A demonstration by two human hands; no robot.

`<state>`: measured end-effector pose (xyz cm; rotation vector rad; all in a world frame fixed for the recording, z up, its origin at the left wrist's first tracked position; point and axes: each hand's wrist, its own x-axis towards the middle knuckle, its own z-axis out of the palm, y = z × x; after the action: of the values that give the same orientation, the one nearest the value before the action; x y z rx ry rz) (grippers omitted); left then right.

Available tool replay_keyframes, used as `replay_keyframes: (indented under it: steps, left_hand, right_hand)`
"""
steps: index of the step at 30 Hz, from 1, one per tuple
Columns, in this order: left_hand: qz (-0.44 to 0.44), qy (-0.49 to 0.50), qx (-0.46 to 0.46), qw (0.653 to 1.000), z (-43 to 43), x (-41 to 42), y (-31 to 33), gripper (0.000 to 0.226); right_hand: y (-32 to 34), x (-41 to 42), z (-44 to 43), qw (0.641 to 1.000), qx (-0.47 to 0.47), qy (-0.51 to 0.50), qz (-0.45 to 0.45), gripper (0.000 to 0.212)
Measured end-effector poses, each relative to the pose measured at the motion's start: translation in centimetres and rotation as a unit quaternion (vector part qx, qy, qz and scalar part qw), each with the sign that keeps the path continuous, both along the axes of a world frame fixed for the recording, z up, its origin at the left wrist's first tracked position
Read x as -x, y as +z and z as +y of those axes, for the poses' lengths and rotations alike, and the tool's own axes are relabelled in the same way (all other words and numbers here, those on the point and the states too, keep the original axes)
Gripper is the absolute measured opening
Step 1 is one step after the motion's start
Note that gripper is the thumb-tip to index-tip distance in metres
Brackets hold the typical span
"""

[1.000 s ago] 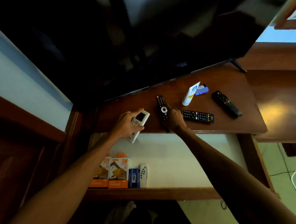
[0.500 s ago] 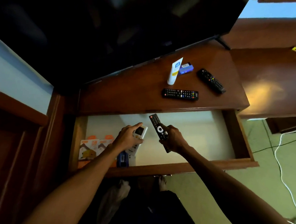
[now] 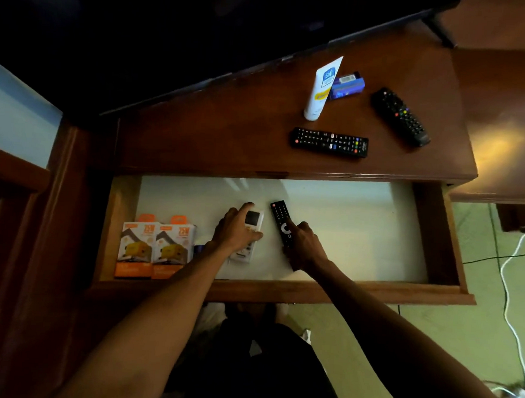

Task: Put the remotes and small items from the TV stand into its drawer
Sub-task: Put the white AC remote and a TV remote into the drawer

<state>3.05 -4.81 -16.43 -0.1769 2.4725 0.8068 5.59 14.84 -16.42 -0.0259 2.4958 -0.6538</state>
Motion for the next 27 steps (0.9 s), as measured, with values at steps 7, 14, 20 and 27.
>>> replay_keyframes:
  steps: [7,14,20,27]
  left_hand:
    - [-0.031,-0.062,-0.009,0.998,-1.6,1.6,0.4,0.082]
    - [-0.020,-0.125,0.043,0.991,-3.5,1.7,0.3,0.066]
    - [-0.010,-0.146,0.043,0.988,-4.0,0.8,-0.2,0.065]
    - [0.004,-0.158,0.049,0.986,-4.1,0.8,0.1,0.060]
  right_hand:
    - [0.1,0.2,0.7,0.997,0.026,0.053,-0.058,0.087]
    - [-0.4,-0.2,-0.5,0.991,0.085,0.046,-0.095,0.096]
    - [-0.6,-0.8,-1.9,0.986,0.128,0.002,-0.108,0.101]
    - [-1.0,-1.6,-2.8,0.989,0.120,0.020,-0.089,0.104]
